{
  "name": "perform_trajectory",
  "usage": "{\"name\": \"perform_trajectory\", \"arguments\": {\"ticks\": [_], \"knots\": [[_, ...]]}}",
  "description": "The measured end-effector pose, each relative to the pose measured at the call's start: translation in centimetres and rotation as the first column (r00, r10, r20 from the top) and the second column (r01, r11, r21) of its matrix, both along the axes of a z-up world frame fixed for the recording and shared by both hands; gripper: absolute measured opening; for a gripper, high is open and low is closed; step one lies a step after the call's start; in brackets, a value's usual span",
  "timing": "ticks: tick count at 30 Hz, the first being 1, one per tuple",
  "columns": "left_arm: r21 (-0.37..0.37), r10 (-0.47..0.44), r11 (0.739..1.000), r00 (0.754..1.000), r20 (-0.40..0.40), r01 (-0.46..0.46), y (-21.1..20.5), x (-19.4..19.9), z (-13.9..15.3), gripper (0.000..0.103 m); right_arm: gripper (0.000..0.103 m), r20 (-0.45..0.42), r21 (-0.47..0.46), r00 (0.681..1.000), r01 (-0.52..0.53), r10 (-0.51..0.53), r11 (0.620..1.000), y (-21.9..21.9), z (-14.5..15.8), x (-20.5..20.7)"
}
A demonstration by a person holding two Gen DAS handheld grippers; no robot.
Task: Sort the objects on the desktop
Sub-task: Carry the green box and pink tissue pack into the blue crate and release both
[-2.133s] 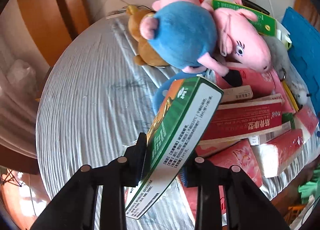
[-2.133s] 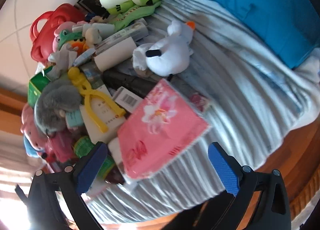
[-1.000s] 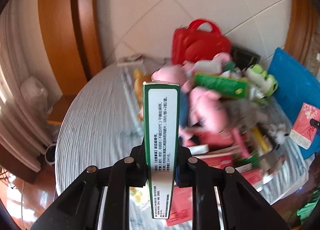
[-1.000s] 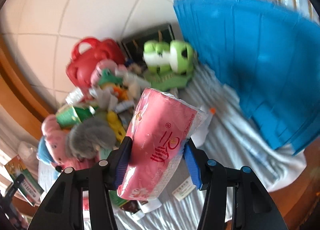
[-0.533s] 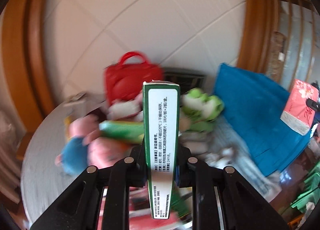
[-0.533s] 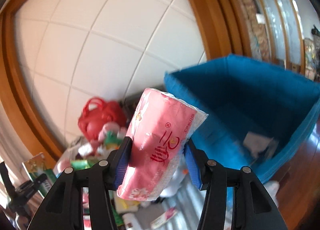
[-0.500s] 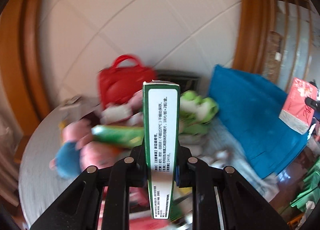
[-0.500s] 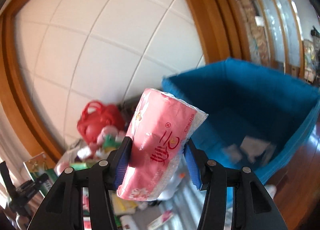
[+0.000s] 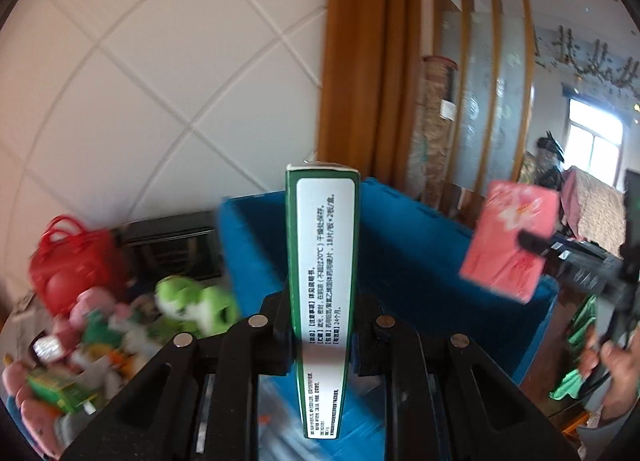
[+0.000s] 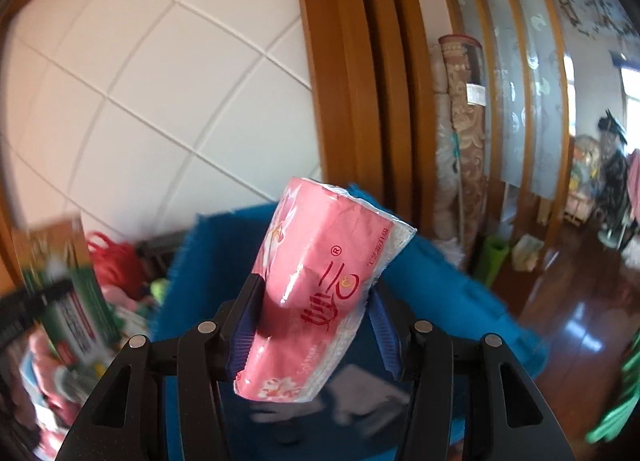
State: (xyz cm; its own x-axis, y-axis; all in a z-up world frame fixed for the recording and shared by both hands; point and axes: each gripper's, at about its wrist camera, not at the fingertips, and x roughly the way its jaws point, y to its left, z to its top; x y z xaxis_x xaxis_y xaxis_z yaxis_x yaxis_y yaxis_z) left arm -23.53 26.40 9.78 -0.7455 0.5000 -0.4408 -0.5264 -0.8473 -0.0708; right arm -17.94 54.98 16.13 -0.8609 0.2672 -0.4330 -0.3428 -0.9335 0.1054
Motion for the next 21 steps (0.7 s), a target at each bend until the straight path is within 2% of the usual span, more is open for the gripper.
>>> {"name": "perform_trajectory", "arguments": {"ticks": [4, 5, 8, 11, 15, 17, 19, 21], "knots": [[-0.048, -0.042, 0.998, 0.997, 0.062, 0.045, 6.9, -2.6, 0.4, 0.019, 0.051, 0.143, 0.051, 0.99, -0.026, 0.018, 0.998, 5.2, -1.9, -3.0], [-0.071, -0.046, 0.996, 0.994, 0.101, 0.054, 8.8, -3.9, 0.1, 0.019, 0.051, 0.172, 0.059, 0.985, -0.035, 0.025, 0.998, 5.6, -2.5, -3.4], [-0.154, -0.034, 0.986, 0.979, 0.202, 0.066, 12.8, -6.7, -2.1, 0.019, 0.051, 0.313, 0.082, 0.948, -0.088, 0.058, 0.993, 7.4, -4.6, -6.3], [-0.257, 0.008, 0.963, 0.951, 0.309, 0.076, 15.8, -9.3, -5.8, 0.019, 0.051, 0.459, 0.102, 0.885, -0.142, 0.08, 0.985, 8.2, -7.2, -9.2], [-0.336, 0.057, 0.936, 0.891, 0.449, 0.109, 17.9, -12.2, -10.7, 0.019, 0.052, 0.613, 0.078, 0.78, -0.216, 0.124, 0.973, 8.7, -10.9, -12.2], [-0.363, 0.08, 0.924, 0.864, 0.497, 0.123, 18.2, -13.1, -12.8, 0.019, 0.052, 0.676, 0.037, 0.72, -0.246, 0.157, 0.968, 9.3, -12.9, -13.8], [-0.391, 0.111, 0.91, 0.825, 0.554, 0.14, 18.7, -14.0, -15.1, 0.019, 0.052, 0.724, 0.009, 0.667, -0.26, 0.173, 0.966, 9.4, -14.5, -15.0], [-0.414, 0.131, 0.897, 0.8, 0.585, 0.156, 18.8, -14.4, -16.7, 0.019, 0.052, 0.782, -0.029, 0.596, -0.259, 0.183, 0.966, 9.8, -16.5, -16.0]]}}
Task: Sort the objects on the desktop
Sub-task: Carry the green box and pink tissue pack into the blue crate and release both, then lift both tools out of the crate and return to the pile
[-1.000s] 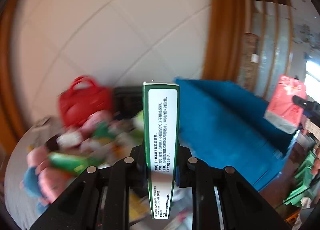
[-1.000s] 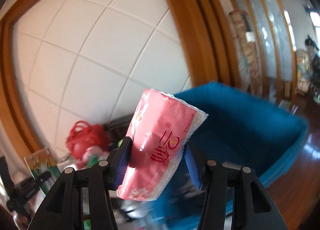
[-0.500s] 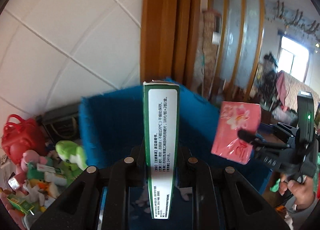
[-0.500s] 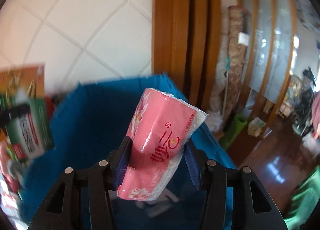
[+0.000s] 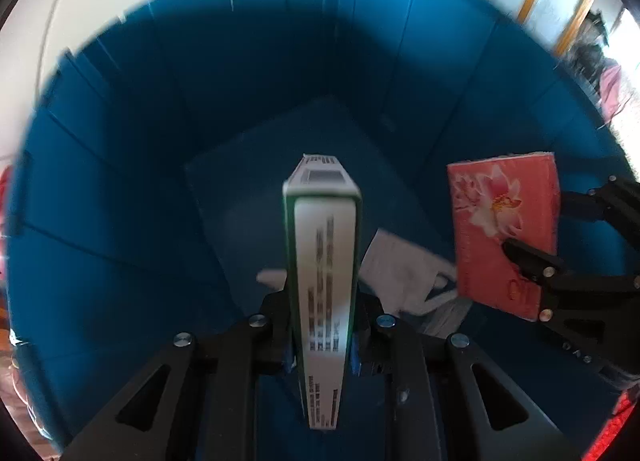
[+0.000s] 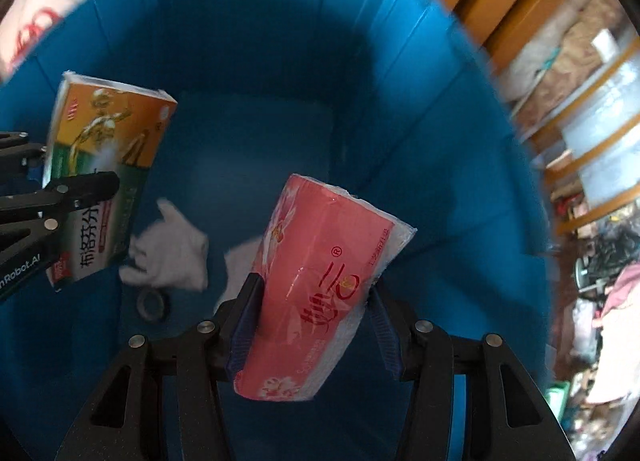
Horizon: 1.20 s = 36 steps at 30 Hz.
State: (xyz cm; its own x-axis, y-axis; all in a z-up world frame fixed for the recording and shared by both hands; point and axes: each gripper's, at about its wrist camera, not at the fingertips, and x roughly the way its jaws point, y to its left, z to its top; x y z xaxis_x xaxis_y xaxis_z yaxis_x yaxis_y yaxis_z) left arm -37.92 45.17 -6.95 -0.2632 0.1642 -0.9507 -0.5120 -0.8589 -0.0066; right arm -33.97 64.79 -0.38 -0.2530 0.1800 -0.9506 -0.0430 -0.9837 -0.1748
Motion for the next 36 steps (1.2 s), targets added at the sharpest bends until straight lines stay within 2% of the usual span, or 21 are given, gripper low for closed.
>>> {"name": "perform_trajectory", "arguments": {"ticks": [2, 5, 11, 13, 15, 17, 20, 22, 23, 30, 36], "knots": [[-0.016, 0.001, 1.0, 0.999, 0.036, 0.0, -0.1, -0.1, -1.2, 0.019, 0.052, 0.063, -0.033, 0.998, 0.002, 0.0, 0.999, 0.3, -1.3, -0.5], [-0.029, 0.01, 1.0, 0.995, 0.098, -0.007, -0.5, 0.0, -2.5, 0.019, 0.053, 0.118, 0.003, 0.993, -0.013, 0.012, 1.0, -0.2, -2.3, -1.0], [-0.088, -0.005, 0.996, 0.995, 0.1, 0.014, -0.8, 0.9, -3.5, 0.021, 0.053, 0.166, 0.078, 0.986, -0.043, 0.029, 0.996, -0.6, -3.9, -1.4], [-0.089, -0.006, 0.996, 0.995, 0.102, 0.015, -1.5, 1.0, -3.7, 0.027, 0.054, 0.165, 0.09, 0.986, -0.048, 0.033, 0.995, -0.6, -4.1, -1.6], [-0.091, -0.001, 0.996, 0.995, 0.098, 0.01, -0.9, 0.4, -3.1, 0.051, 0.056, 0.166, 0.098, 0.985, -0.053, 0.036, 0.994, -0.4, -4.1, -1.6], [-0.093, 0.003, 0.996, 0.996, 0.084, 0.005, -0.8, 0.3, -3.0, 0.062, 0.057, 0.172, 0.105, 0.984, -0.057, 0.038, 0.993, -0.2, -4.2, -1.9], [-0.101, 0.007, 0.995, 0.997, 0.075, 0.001, -0.6, 0.2, -3.0, 0.062, 0.062, 0.173, 0.109, 0.984, -0.061, 0.042, 0.992, -0.1, -3.9, -2.2], [-0.101, 0.009, 0.995, 0.997, 0.081, -0.001, -0.6, 0.1, -3.1, 0.062, 0.085, 0.167, 0.117, 0.985, -0.064, 0.044, 0.991, -0.1, -3.6, -2.2], [-0.104, 0.01, 0.995, 0.997, 0.079, -0.002, -0.6, 0.1, -3.1, 0.062, 0.089, 0.165, 0.118, 0.985, -0.067, 0.047, 0.991, -0.1, -3.5, -2.2], [-0.095, -0.005, 0.995, 0.999, 0.049, 0.01, -0.4, 0.2, -2.6, 0.063, 0.099, 0.161, 0.123, 0.985, -0.084, 0.064, 0.989, -0.4, -2.5, -1.5], [-0.057, -0.047, 0.997, 0.999, 0.009, 0.047, -0.5, 1.3, 0.0, 0.063, 0.103, 0.099, 0.097, 0.993, -0.075, 0.066, 0.992, -0.8, 0.3, 0.2]]}}
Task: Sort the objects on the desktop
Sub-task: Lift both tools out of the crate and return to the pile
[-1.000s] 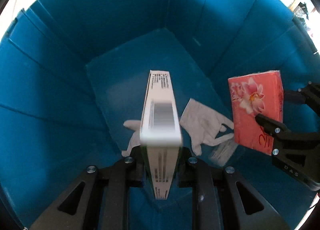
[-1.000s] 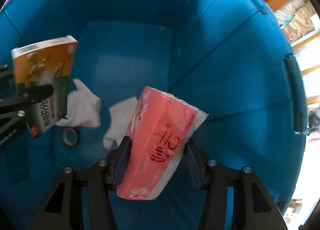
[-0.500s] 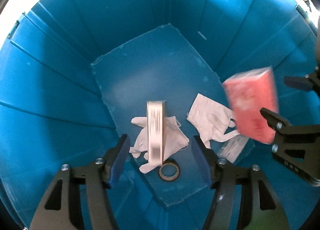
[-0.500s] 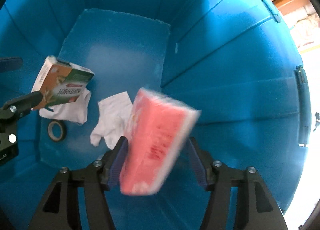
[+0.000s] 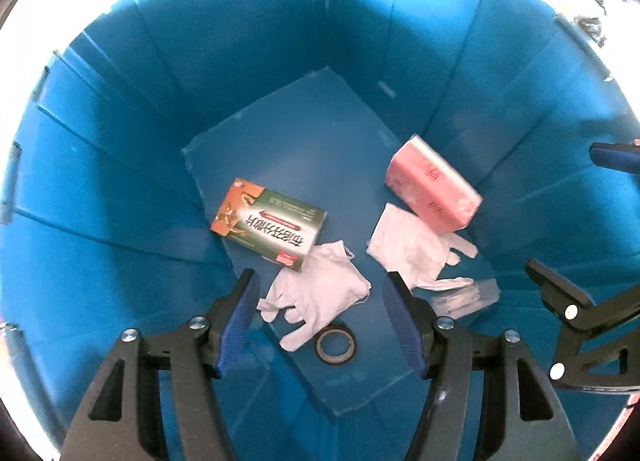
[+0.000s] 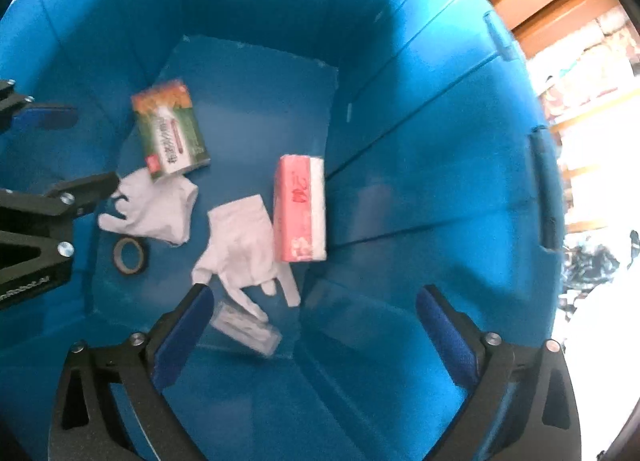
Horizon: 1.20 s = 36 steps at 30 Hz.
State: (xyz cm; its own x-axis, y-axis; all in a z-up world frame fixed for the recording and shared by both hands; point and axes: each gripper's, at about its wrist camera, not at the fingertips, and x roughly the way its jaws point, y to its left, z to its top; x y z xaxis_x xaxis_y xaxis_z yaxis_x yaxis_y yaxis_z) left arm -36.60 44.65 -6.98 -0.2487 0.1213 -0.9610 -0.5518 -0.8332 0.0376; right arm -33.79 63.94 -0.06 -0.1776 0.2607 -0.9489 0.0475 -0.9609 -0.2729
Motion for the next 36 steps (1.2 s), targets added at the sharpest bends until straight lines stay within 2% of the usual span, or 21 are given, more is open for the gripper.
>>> {"name": "perform_trajectory", "arguments": {"ticks": [5, 10, 14, 16, 18, 23, 26, 27, 30, 34, 36], "knots": [[0.059, 0.0, 0.998, 0.997, -0.071, 0.005, -1.2, 1.6, 3.5, 0.066, 0.103, -0.069, -0.019, 0.998, 0.004, -0.006, 1.0, -0.9, 3.0, 1.6], [0.148, 0.015, 0.989, 0.983, -0.184, 0.013, -3.8, 4.1, 8.1, 0.07, 0.103, -0.141, -0.065, 0.99, 0.009, -0.019, 0.998, -2.0, 5.9, 3.5], [0.212, 0.054, 0.977, 0.956, -0.288, 0.009, -6.5, 6.3, 11.0, 0.07, 0.103, -0.223, -0.115, 0.974, 0.001, -0.027, 0.993, -3.7, 8.3, 5.0], [0.238, 0.087, 0.971, 0.933, -0.348, -0.002, -8.2, 7.6, 12.2, 0.07, 0.103, -0.281, -0.124, 0.96, -0.018, -0.018, 0.992, -5.0, 9.4, 5.8], [0.267, 0.133, 0.964, 0.899, -0.417, -0.019, -10.1, 9.0, 13.2, 0.07, 0.103, -0.331, -0.12, 0.944, -0.038, -0.004, 0.992, -6.3, 10.2, 6.6], [0.335, 0.221, 0.941, 0.835, -0.504, -0.047, -14.6, 11.7, 14.5, 0.07, 0.103, -0.497, -0.135, 0.868, -0.087, 0.009, 0.987, -10.2, 12.4, 8.9], [0.374, 0.281, 0.925, 0.783, -0.554, -0.068, -17.6, 13.5, 14.6, 0.07, 0.103, -0.58, -0.144, 0.814, -0.109, 0.005, 0.984, -12.2, 13.2, 10.2], [0.387, 0.299, 0.919, 0.776, -0.555, -0.077, -18.8, 14.0, 14.5, 0.07, 0.103, -0.616, -0.155, 0.788, -0.126, 0.004, 0.98, -13.3, 13.5, 10.7], [0.412, 0.351, 0.903, 0.768, -0.536, -0.125, -22.0, 14.7, 13.6, 0.07, 0.103, -0.68, -0.176, 0.733, -0.161, -0.002, 0.971, -15.5, 14.2, 11.8], [0.4, 0.433, 0.887, 0.715, -0.549, -0.229, -26.5, 15.6, 11.9, 0.07, 0.103, -0.76, -0.202, 0.649, -0.203, -0.023, 0.958, -18.6, 15.3, 13.1], [0.397, 0.462, 0.877, 0.702, -0.542, -0.271, -28.9, 15.9, 10.9, 0.07, 0.103, -0.797, -0.223, 0.603, -0.241, -0.034, 0.944, -20.4, 15.9, 13.6]]}}
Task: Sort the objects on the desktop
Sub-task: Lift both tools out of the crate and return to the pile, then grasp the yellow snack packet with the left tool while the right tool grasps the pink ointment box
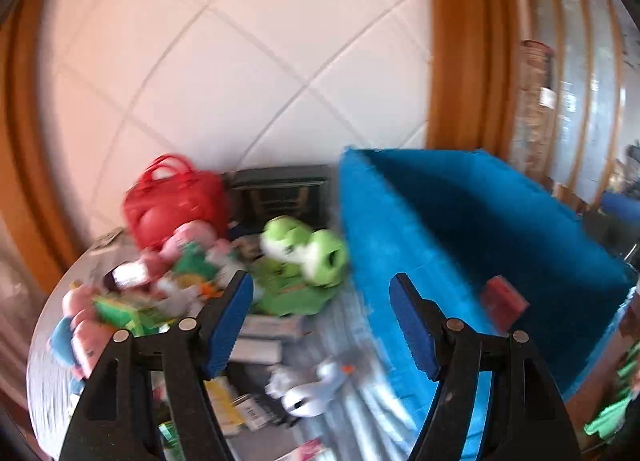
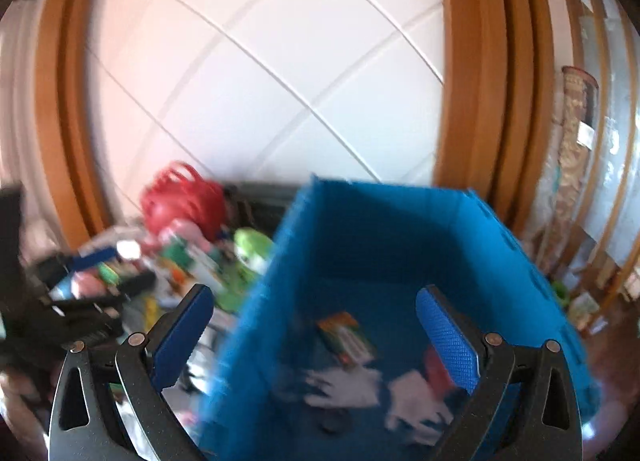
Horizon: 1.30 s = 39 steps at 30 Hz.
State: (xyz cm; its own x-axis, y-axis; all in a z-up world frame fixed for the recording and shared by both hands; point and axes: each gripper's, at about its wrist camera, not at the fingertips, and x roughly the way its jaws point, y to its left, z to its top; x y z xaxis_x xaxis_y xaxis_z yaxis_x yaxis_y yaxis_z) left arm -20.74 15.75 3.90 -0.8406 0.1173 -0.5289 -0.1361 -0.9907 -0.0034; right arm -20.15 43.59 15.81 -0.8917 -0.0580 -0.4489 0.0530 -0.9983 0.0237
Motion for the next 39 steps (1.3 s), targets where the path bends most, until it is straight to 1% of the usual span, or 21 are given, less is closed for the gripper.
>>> {"name": "perform_trajectory", "arguments": {"ticks": [2, 4, 5, 8, 12, 14, 16, 19, 22, 24, 26, 28, 29, 30, 33, 35, 37, 39], "knots": [[0.01, 0.032, 0.999, 0.999, 0.017, -0.032, -2.7, 0.5, -1.0, 0.07, 0.103, -0.043, -0.039, 0.999, 0.0, -0.002, 0.999, -1.3, 0.3, 0.4], [0.016, 0.081, 0.997, 0.996, 0.027, -0.081, -5.7, 1.4, -2.2, 0.07, 0.103, -0.086, -0.072, 0.996, -0.029, 0.023, 0.997, -3.3, 0.5, 0.6], [0.015, 0.115, 0.993, 0.993, 0.034, -0.115, -7.6, 1.7, -3.0, 0.07, 0.103, -0.108, -0.077, 0.993, -0.058, 0.05, 0.995, -4.6, 0.5, 0.7], [0.013, 0.186, 0.982, 0.981, 0.054, -0.187, -11.9, 2.8, -4.7, 0.07, 0.103, -0.143, -0.071, 0.986, -0.099, 0.088, 0.993, -8.4, 0.1, 0.9], [0.048, 0.245, 0.966, 0.962, 0.123, -0.252, -19.0, 4.2, -7.4, 0.07, 0.103, -0.12, -0.03, 0.983, -0.14, 0.136, 0.99, -13.6, -1.3, 0.3], [0.051, 0.267, 0.959, 0.95, 0.16, -0.278, -21.8, 4.9, -9.0, 0.07, 0.103, -0.078, -0.018, 0.984, -0.16, 0.158, 0.987, -16.0, -2.9, -0.4], [0.029, 0.297, 0.951, 0.934, 0.196, -0.309, -24.4, 5.6, -10.9, 0.07, 0.103, -0.016, -0.026, 0.984, -0.177, 0.176, 0.984, -18.0, -5.0, -1.5], [0.003, 0.352, 0.931, 0.902, 0.251, -0.364, -28.3, 6.8, -13.7, 0.07, 0.103, 0.098, -0.067, 0.98, -0.166, 0.172, 0.984, -19.7, -9.2, -3.4], [-0.004, 0.409, 0.904, 0.86, 0.304, -0.428, -32.4, 8.0, -16.4, 0.07, 0.103, 0.222, -0.085, 0.963, -0.138, 0.154, 0.987, -20.4, -14.1, -5.1], [-0.017, 0.445, 0.884, 0.828, 0.341, -0.468, -35.3, 8.7, -18.1, 0.07, 0.103, 0.305, -0.062, 0.944, -0.109, 0.123, 0.992, -20.8, -17.3, -5.8], [-0.027, 0.48, 0.861, 0.793, 0.374, -0.508, -38.6, 9.3, -19.6, 0.07, 0.103, 0.367, -0.039, 0.926, -0.083, 0.092, 0.996, -21.1, -19.8, -6.2], [-0.035, 0.51, 0.839, 0.761, 0.401, -0.543, -41.4, 9.5, -20.9, 0.07, 0.103, 0.43, -0.022, 0.901, -0.062, 0.065, 0.998, -21.1, -22.3, -6.4], [-0.037, 0.526, 0.824, 0.74, 0.419, -0.565, -43.0, 9.7, -21.7, 0.07, 0.103, 0.447, -0.02, 0.893, -0.055, 0.058, 0.998, -21.1, -23.0, -6.4], [-0.038, 0.544, 0.806, 0.713, 0.442, -0.591, -44.7, 9.7, -22.5, 0.07, 0.103, 0.475, -0.02, 0.879, -0.043, 0.047, 0.999, -21.1, -24.1, -6.5], [-0.028, 0.555, 0.778, 0.666, 0.499, -0.627, -48.7, 9.4, -25.0, 0.07, 0.103, 0.523, -0.014, 0.852, -0.014, 0.019, 1.0, -20.9, -25.7, -6.4], [-0.031, 0.551, 0.773, 0.645, 0.529, -0.634, -50.3, 8.6, -26.6, 0.07, 0.103, 0.547, -0.016, 0.837, 0.008, 0.002, 1.0, -20.8, -26.7, -6.3], [-0.005, 0.517, 0.783, 0.646, 0.561, -0.622, -51.3, 7.4, -27.9, 0.07, 0.103, 0.563, -0.01, 0.826, 0.024, -0.015, 1.0, -20.9, -27.3, -6.2], [0.027, 0.482, 0.796, 0.66, 0.576, -0.605, -51.7, 6.2, -29.0, 0.07, 0.103, 0.577, -0.002, 0.816, 0.037, -0.029, 0.999, -21.0, -27.6, -6.3]]}}
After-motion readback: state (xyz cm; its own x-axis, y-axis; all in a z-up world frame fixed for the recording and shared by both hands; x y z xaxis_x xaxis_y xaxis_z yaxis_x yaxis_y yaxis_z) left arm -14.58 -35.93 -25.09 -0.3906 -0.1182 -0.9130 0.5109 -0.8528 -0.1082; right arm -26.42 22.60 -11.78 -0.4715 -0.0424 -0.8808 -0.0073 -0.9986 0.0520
